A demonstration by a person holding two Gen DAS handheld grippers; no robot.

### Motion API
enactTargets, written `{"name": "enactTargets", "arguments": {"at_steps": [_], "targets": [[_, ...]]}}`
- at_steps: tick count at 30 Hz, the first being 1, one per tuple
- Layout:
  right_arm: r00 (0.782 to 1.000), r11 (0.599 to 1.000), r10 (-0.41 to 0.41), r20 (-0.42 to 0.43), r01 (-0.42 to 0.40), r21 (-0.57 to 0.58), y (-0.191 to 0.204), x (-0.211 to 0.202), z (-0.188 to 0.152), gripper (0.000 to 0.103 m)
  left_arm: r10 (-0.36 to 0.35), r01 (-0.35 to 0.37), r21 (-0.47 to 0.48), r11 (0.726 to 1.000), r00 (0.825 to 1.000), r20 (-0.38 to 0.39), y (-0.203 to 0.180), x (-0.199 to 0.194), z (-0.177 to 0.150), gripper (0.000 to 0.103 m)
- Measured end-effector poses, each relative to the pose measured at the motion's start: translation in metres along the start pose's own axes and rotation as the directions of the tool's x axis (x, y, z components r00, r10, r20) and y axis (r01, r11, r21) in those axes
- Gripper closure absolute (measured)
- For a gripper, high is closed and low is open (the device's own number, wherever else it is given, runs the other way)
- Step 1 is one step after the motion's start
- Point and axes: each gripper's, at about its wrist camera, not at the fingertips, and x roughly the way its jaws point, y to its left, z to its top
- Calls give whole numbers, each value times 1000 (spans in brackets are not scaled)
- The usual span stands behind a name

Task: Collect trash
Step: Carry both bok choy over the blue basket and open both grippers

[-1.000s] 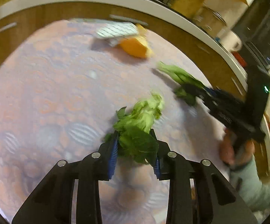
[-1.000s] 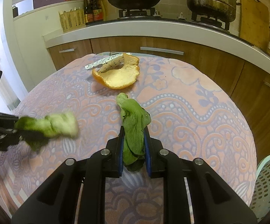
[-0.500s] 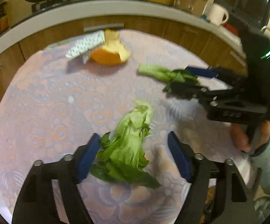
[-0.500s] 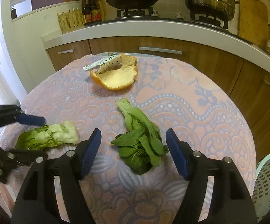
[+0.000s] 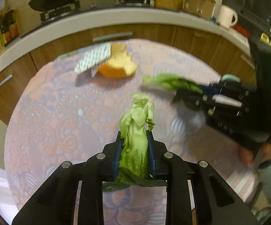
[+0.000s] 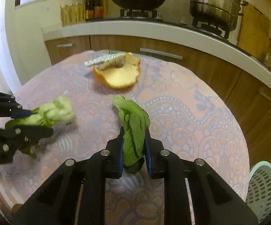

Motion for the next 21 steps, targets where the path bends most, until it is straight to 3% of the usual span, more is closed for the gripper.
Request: {"name": "enactTargets", "arguments": {"at_steps": [2, 7, 13, 21], "targets": [[999, 998, 34, 25, -35, 47, -12, -11, -2, 87, -31, 31, 2, 1000, 999, 36, -8, -5, 7, 81], [998, 992, 1, 70, -10, 125, -45, -46, -11, 87, -57, 57, 8, 998, 993, 100, -37, -15, 25, 80], [988, 967, -78, 133, 42, 250, -102, -97, -23, 87, -97, 92, 33, 995, 982, 165, -72, -37, 41, 80], [965, 903, -217, 145, 142, 406, -172, -144, -48, 87, -169, 160, 62, 985, 972, 165, -113, -56, 66, 80]]}}
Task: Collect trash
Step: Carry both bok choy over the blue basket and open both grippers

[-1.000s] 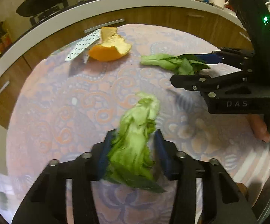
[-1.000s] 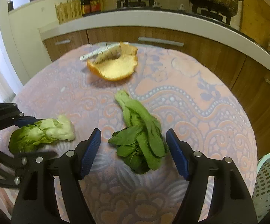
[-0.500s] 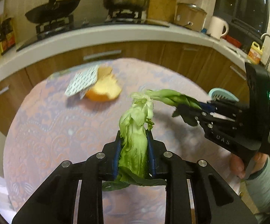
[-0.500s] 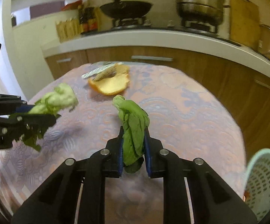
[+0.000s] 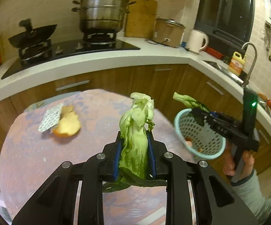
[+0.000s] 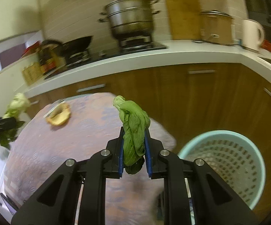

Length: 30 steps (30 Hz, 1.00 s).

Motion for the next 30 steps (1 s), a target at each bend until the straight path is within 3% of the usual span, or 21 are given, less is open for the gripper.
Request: {"name": "enactTargets", "arguments": {"at_steps": [6, 11, 20, 27, 29, 30], "targets": [[998, 993, -60, 21, 57, 99, -51, -14, -2, 87, -165, 165, -39, 985, 986, 14, -70, 19, 9, 80], [995, 982, -100, 8, 97, 159, -91, -20, -13, 87, -224, 224, -9, 975, 974, -27, -129, 66, 2, 80], [984, 946, -151, -98, 173, 274, -156, -10, -43, 87, -189, 186, -41, 982, 976, -105, -187, 152, -15, 80], [974, 917, -136, -181, 193, 350, -190, 2, -63, 87, -198, 193, -48, 980, 969, -145, -205, 190, -22, 80], [971, 908, -134, -197, 200, 367, -196, 4, -66, 85, -192, 189, -31, 981, 970, -150, -213, 197, -24, 77], [969, 901, -129, -209, 203, 384, -201, 6, -68, 84, -188, 187, -23, 982, 970, -152, -215, 199, -24, 65]]}}
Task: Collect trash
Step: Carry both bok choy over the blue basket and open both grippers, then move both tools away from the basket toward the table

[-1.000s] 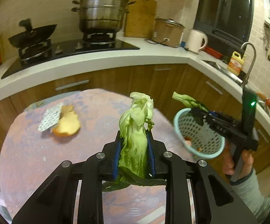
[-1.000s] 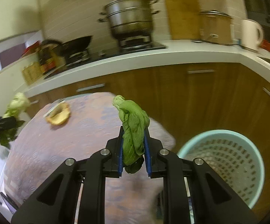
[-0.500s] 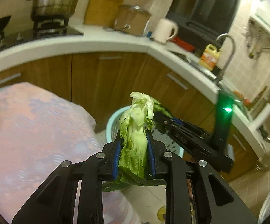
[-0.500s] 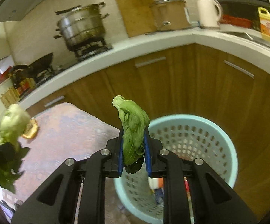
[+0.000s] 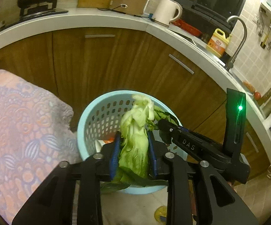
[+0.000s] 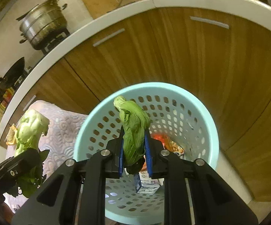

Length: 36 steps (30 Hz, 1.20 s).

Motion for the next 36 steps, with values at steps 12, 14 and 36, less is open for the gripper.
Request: {"name": "enactTargets", "arguments": {"at_steps": [12, 14, 36], "targets": [[1000, 1000, -12, 0, 12, 19, -7, -9, -2, 82, 2, -3, 11, 1000, 1000, 26, 3, -16, -1, 42], [1000, 1000, -13, 5, 13, 8, -1, -10, 0, 82, 8, -9, 22, 1000, 999, 42, 1, -23, 0, 41], [990, 982, 80, 113, -58, -181, 107, -38, 8, 45, 103, -115, 25, 993, 951, 291, 21, -160, 21, 32]]}}
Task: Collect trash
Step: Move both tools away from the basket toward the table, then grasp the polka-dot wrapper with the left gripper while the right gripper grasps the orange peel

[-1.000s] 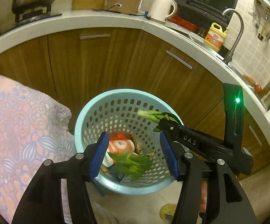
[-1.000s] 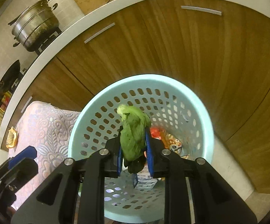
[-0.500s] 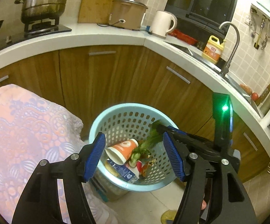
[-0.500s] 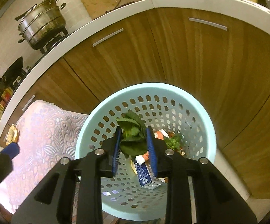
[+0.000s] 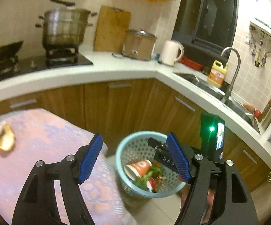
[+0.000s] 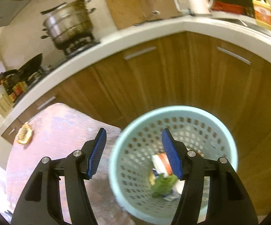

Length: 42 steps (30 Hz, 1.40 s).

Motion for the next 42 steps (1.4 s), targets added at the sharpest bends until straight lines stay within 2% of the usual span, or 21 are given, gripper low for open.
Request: {"name": "enactTargets", "arguments": {"at_steps": [5, 7, 9, 11, 16, 21, 24, 28, 30, 32, 34, 38, 40, 42], "targets": [[998, 992, 68, 9, -67, -106, 52, -3, 5, 45, 63, -65, 40, 997, 997, 41, 21, -40, 17, 26], [994, 983, 112, 0, -110, -149, 77, -1, 8, 45, 111, -115, 61, 991, 992, 64, 36, -56, 22, 23], [988, 971, 157, -14, -157, -182, 99, 3, 10, 45, 175, -183, 86, 979, 980, 92, 53, -67, 25, 21], [983, 956, 180, -30, -182, -230, 127, 9, 9, 45, 258, -268, 96, 959, 960, 109, 77, -76, 27, 21], [976, 917, 202, -78, -217, -334, 185, 29, 1, 45, 335, -339, 23, 941, 938, 92, 149, -87, 31, 21], [969, 861, 214, -127, -248, -443, 241, 52, -13, 44, 319, -317, -36, 948, 946, 59, 224, -83, 22, 20], [959, 825, 238, -155, -284, -488, 270, 66, -20, 34, 300, -298, -65, 952, 954, 22, 262, -71, 10, 18], [939, 776, 276, -206, -344, -528, 299, 93, -32, 32, 239, -241, -165, 956, 970, -33, 316, -49, -8, 17], [932, 761, 278, -231, -360, -540, 306, 105, -38, 32, 199, -207, -202, 957, 978, -59, 331, -36, -15, 17], [927, 753, 278, -251, -372, -543, 310, 116, -45, 32, 174, -189, -199, 961, 980, -91, 340, -19, -20, 17], [924, 754, 273, -267, -377, -538, 311, 124, -49, 32, 212, -229, -172, 958, 971, -113, 344, -6, -22, 18], [924, 746, 248, -291, -374, -551, 314, 135, -53, 32, 309, -329, -100, 939, 935, -171, 352, 23, -27, 20], [921, 736, 242, -304, -379, -561, 316, 136, -55, 32, 328, -351, -97, 931, 924, -196, 356, 30, -32, 32], [915, 719, 244, -321, -393, -573, 324, 136, -57, 29, 323, -351, -117, 929, 924, -206, 361, 34, -36, 38]]}}
